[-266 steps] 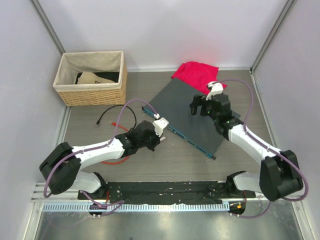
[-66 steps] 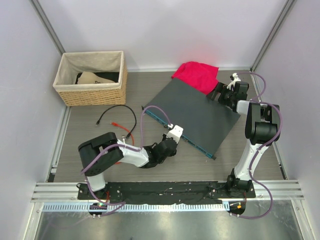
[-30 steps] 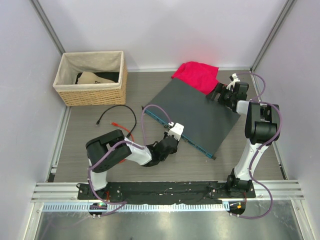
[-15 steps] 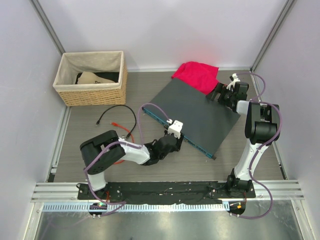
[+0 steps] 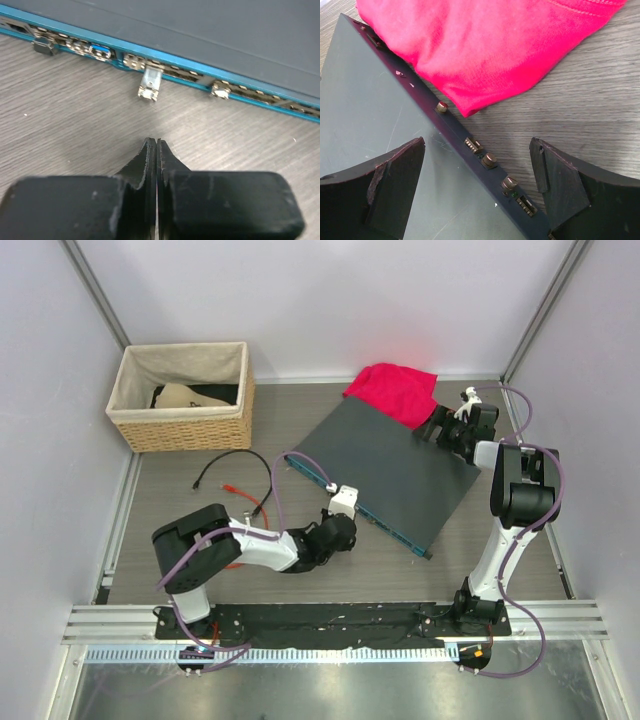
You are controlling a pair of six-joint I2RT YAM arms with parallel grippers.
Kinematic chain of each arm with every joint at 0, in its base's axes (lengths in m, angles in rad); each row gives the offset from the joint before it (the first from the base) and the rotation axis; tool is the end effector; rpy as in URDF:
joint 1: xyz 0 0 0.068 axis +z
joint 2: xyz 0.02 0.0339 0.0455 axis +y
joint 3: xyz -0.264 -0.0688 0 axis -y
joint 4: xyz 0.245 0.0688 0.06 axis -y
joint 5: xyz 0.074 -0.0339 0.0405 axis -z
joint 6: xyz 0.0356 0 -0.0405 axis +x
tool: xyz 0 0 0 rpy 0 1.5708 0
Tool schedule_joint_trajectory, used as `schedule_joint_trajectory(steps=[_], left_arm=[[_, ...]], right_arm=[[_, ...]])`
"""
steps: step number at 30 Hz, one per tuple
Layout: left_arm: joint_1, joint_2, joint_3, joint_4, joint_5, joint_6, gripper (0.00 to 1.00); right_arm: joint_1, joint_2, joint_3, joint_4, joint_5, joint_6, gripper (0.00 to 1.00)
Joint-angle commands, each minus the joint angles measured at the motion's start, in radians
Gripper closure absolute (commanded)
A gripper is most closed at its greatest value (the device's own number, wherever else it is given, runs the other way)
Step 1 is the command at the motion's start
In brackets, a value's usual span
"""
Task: Insert the plug into the switch port
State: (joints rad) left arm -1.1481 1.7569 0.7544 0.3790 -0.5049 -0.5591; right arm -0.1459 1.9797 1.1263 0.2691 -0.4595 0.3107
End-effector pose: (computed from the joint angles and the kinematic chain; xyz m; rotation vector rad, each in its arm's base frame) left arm 0.1538 -0.3000 0.1373 0.3476 2.1132 -0.4602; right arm 0.4174 -0.0454 0.1521 0.2209 2.1327 0.5900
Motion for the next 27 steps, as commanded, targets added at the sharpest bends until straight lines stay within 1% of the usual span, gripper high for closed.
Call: schedule_joint_trajectory(steps=[1, 4, 8, 11, 19, 27], left_arm=[[0.028, 0.032, 0.046, -0.003, -0.07, -0.033, 1.0], [0.044, 0.055, 0.06, 0.02, -0.07, -0.022, 1.0], [0.047, 0.098, 0.069, 0.092, -0.076, 0.005, 1.0], [0.059, 0.116, 0.08, 0.113, -0.08, 0.007, 1.0], [0.071, 0.153, 0.097, 0.231, -0.066, 0.004, 1.0], [0.088, 0.191, 0.149, 0.284, -0.057, 0.002, 1.0]], right_arm=[[-0.004, 0.001, 0.029, 0.039, -0.016, 0.007, 0.05], [-0.003, 0.001, 0.029, 0.041, -0.018, 0.007, 0.05], [-0.006, 0.002, 0.03, 0.042, -0.021, 0.008, 0.05], [-0.006, 0.002, 0.03, 0.042, -0.022, 0.008, 0.05], [-0.007, 0.002, 0.029, 0.042, -0.022, 0.01, 0.05], [-0.007, 0.011, 0.038, 0.038, -0.034, 0.014, 0.05]])
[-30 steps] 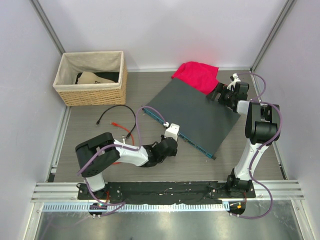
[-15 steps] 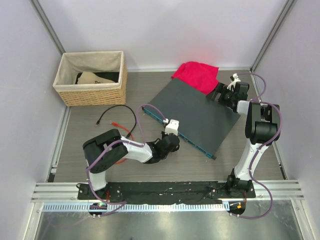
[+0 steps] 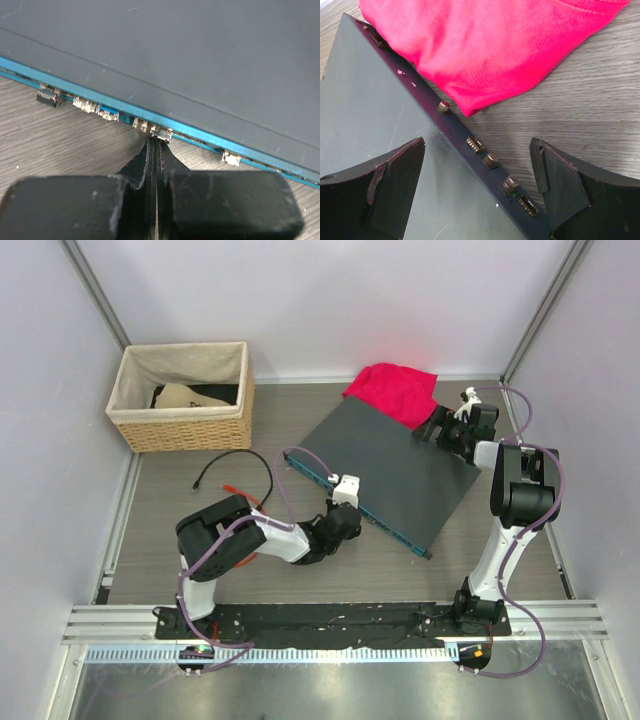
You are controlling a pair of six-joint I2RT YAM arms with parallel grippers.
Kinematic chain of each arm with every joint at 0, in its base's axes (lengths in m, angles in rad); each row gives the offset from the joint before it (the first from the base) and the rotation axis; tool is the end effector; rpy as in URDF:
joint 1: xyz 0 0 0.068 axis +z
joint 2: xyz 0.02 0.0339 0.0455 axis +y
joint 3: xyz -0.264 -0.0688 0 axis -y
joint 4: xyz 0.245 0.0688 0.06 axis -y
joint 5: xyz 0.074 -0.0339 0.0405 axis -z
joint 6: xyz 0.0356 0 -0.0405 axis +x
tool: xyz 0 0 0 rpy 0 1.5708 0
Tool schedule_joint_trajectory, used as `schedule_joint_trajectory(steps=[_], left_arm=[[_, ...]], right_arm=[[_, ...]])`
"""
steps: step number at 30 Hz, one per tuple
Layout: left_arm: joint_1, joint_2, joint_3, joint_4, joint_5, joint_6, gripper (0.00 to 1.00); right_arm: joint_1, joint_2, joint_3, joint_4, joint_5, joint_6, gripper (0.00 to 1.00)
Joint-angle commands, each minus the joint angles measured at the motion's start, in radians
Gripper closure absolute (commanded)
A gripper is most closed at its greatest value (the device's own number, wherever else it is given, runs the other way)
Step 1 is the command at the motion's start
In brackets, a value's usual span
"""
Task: Insert the plug into the switch port
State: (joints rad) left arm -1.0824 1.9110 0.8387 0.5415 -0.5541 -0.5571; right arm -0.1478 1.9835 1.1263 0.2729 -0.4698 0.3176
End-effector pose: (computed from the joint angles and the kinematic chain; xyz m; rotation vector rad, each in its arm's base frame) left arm 0.1891 -0.3161 0.1231 0.2068 2.0351 -0.4532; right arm 0.4176 -0.0459 0.1511 0.2242 2.1320 0.6039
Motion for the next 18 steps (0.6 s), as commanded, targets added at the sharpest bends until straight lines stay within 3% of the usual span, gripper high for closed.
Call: schedule_joint_trajectory(steps=[1, 11, 18], left_arm=[[0.024, 0.039, 0.068, 0.13, -0.007, 0.0, 1.0], [0.036, 0.057, 0.134, 0.169, -0.021, -0.001, 0.99], [0.036, 0.02, 0.106, 0.134, 0.023, -0.033, 0.87]], right_arm=[[-0.006, 0.008, 0.038, 0.032, -0.026, 0.008, 0.05], [-0.007, 0.015, 0.043, 0.029, -0.046, 0.009, 0.05], [-0.009, 0.014, 0.043, 0.028, -0.047, 0.009, 0.05]])
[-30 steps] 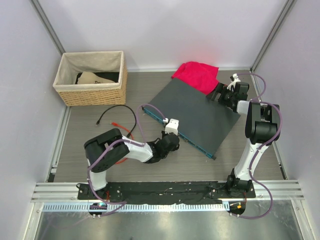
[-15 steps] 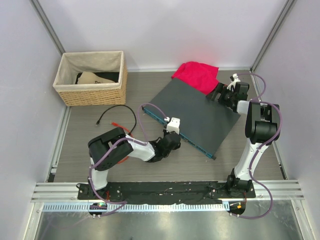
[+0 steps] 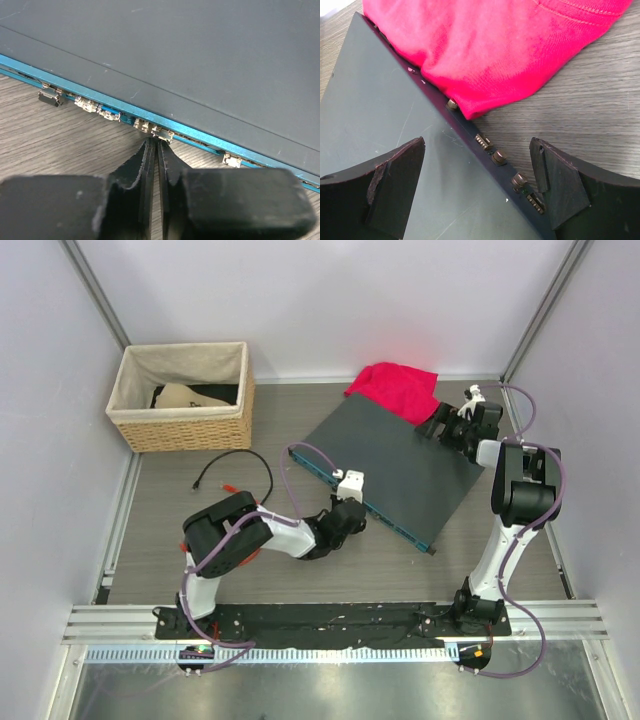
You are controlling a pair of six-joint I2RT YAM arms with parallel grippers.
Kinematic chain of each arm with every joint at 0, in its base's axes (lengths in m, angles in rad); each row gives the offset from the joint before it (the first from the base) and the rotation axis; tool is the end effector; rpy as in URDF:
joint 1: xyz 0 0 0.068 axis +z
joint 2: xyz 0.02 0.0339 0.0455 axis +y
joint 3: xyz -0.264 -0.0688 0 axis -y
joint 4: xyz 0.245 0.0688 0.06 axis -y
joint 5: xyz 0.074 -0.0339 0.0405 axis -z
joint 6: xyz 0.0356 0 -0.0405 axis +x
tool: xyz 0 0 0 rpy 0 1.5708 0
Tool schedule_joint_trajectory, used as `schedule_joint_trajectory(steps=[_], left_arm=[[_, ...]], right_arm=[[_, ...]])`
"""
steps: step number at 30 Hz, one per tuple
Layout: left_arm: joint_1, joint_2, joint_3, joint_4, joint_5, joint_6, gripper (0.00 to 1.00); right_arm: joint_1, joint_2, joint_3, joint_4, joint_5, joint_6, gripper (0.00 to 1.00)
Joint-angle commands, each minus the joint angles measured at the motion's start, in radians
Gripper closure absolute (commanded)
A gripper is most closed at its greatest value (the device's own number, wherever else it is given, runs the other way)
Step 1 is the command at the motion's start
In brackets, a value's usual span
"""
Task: Insert the plug into the switch port
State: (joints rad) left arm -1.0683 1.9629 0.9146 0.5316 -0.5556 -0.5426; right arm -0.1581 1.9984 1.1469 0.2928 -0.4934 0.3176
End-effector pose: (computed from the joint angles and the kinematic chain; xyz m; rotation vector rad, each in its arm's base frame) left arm 0.2023 -0.3290 0.1236 0.1996 2.0224 -0.4453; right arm 0.4227 -0.0503 0.1531 0.2095 2.1056 0.6186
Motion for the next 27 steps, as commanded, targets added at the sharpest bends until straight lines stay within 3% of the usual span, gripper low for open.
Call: schedule_joint_trajectory(steps=[1, 6, 13, 20, 22, 24, 27], left_arm=[[0.021, -0.041, -0.003, 0.136, 0.031, -0.057, 0.85], [0.021, -0.153, -0.123, 0.044, 0.06, -0.128, 0.76], [0.019, -0.392, -0.256, -0.114, 0.043, -0.079, 0.64], [0.03, -0.661, -0.281, -0.456, -0.111, -0.066, 0.44], [0.053, -0.717, -0.272, -0.559, -0.139, -0.075, 0.4], [0.086, -0.809, -0.257, -0.709, -0.15, -0.097, 0.31], [0.148, -0.945, -0.202, -0.907, -0.13, -0.099, 0.17]], right_arm=[[0.0, -0.004, 0.017, 0.009, -0.02, 0.009, 0.05], [-0.003, -0.032, 0.005, -0.003, 0.012, -0.012, 0.05], [-0.021, -0.15, -0.021, -0.142, 0.176, -0.118, 0.04], [0.0, -0.389, -0.125, -0.178, 0.15, -0.034, 0.05], [0.041, -0.481, -0.18, -0.19, 0.154, -0.023, 0.04], [0.1, -0.541, -0.22, -0.202, 0.174, -0.022, 0.05], [0.285, -0.631, -0.291, -0.196, 0.266, -0.022, 0.05]])
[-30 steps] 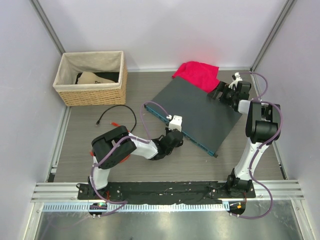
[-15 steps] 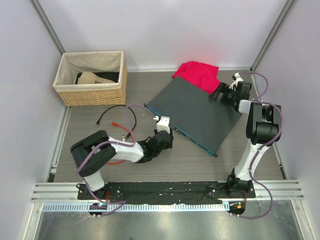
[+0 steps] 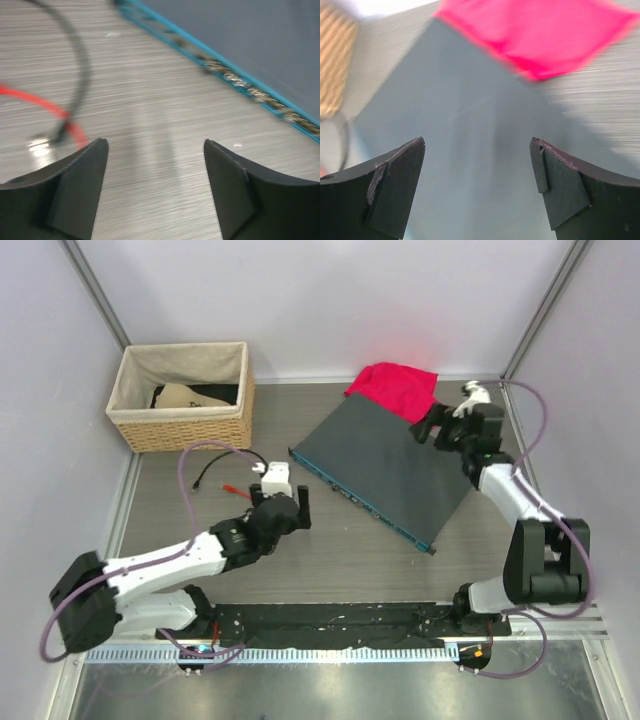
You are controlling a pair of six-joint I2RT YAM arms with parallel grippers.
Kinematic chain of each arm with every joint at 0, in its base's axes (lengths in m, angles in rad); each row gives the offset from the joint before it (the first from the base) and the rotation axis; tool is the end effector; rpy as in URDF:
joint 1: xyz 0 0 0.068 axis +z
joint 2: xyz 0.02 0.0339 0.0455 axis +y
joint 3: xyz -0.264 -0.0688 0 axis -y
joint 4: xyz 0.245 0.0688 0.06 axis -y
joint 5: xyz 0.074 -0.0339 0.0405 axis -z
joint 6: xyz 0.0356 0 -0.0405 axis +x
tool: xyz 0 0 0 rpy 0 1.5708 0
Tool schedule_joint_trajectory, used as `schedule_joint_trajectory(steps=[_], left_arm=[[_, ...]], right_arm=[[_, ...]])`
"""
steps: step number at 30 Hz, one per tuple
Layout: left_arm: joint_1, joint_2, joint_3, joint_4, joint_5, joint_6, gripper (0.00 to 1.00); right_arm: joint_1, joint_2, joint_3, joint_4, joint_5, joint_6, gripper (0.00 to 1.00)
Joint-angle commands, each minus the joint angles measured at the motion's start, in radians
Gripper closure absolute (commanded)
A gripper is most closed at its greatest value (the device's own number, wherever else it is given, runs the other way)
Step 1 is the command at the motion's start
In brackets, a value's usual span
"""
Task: Insert the plug into the switch port
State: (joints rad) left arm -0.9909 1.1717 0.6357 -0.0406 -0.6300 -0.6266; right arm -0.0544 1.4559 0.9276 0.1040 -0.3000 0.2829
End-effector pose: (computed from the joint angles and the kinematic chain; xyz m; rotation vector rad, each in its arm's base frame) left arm 0.1517 -0.1933 0.2272 0.0147 2.0435 -0.3371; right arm 0.3301 -0.0074 0.2596 0.1428 1.9973 0.4459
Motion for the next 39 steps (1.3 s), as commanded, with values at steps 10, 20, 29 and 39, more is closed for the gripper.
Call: schedule_joint_trajectory(steps=[10, 20, 29, 39], left_arm=[[0.153, -0.47, 0.286, -0.599, -0.1, 0.211, 0.0], [0.225, -0.552, 0.194, -0.47, -0.063, 0.372, 0.0], [0.343, -0.638, 0.156, -0.466, -0.099, 0.384, 0.0], [0.489, -0.647, 0.142, -0.452, 0.073, 0.337, 0.0]], right_arm=[[0.919, 0.046, -0.058, 0.174, 0.487, 0.068, 0.09], [1.243, 0.5, 0.301, 0.184, 0.802, 0.029, 0.19], [1.3, 0.707, 0.488, 0.148, 0.9, 0.045, 0.38], [1.328, 0.787, 0.542, 0.115, 0.897, 0.036, 0.53]])
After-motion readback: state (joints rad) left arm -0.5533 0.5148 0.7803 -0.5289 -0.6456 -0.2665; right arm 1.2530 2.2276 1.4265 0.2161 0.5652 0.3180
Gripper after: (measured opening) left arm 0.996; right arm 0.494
